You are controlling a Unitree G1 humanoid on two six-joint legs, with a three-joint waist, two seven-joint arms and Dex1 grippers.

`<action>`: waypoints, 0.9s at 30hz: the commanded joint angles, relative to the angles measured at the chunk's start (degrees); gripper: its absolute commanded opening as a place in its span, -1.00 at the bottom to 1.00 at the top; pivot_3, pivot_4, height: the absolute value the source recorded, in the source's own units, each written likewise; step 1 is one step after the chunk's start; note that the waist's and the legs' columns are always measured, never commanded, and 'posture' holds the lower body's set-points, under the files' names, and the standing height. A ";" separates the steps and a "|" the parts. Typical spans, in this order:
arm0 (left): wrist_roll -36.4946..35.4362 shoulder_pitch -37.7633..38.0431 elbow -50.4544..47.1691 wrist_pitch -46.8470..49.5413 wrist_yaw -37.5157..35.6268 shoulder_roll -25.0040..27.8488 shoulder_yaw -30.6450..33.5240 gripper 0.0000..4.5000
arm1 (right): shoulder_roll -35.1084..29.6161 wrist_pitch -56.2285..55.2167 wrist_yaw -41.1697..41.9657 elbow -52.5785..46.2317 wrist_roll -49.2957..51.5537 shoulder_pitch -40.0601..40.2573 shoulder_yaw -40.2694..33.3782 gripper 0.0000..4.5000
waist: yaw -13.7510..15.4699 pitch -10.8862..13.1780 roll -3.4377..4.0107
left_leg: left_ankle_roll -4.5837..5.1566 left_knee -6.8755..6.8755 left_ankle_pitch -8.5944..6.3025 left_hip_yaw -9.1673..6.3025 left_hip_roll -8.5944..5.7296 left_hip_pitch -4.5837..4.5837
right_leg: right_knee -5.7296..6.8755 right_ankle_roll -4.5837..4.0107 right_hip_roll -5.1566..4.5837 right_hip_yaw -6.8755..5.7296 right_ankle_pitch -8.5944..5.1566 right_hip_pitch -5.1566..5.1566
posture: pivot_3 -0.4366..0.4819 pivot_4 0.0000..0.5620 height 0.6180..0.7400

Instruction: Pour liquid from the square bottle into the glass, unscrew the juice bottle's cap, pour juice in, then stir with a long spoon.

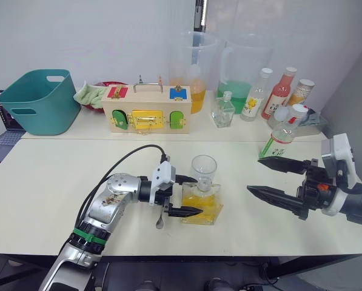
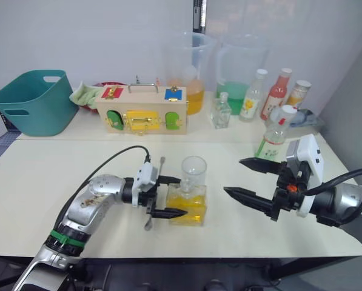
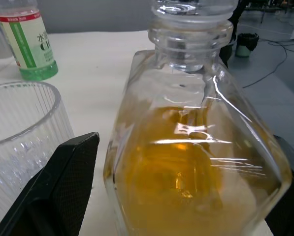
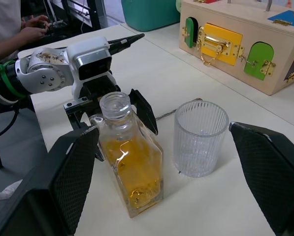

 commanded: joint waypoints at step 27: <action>-1.02 -1.63 -7.55 5.11 1.91 -0.34 -0.83 0.24 | 5.31 -2.87 -8.12 -6.22 -9.89 -11.12 19.84 1.00 | -0.14 -0.01 0.02 | -0.01 0.00 0.01 0.00 0.00 0.02 | 0.00 0.00 0.03 0.04 0.00 -0.01 | -0.05 -0.47 1.00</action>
